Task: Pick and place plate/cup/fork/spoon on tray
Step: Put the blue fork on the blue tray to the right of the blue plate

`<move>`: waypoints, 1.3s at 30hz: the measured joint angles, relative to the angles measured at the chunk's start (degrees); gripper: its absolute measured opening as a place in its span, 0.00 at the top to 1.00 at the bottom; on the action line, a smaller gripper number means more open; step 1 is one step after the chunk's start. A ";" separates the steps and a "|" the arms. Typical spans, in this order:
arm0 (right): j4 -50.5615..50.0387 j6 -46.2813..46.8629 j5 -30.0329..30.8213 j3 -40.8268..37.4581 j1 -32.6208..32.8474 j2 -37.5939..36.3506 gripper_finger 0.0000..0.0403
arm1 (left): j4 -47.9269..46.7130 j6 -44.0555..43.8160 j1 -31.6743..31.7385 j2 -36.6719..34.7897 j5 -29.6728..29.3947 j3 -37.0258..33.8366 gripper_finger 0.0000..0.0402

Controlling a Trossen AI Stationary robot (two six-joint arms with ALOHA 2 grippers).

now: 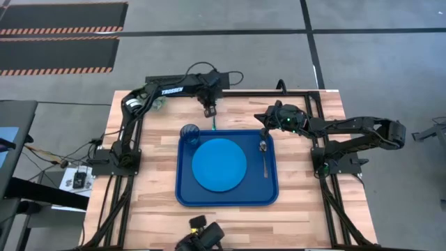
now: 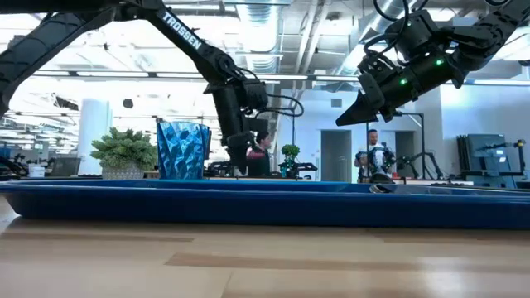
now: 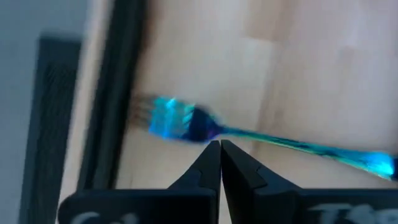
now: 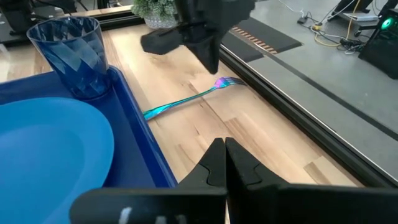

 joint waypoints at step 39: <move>0.11 0.00 0.02 -0.02 0.00 0.00 0.99 | 5.30 -22.78 0.54 4.77 1.89 -0.37 0.97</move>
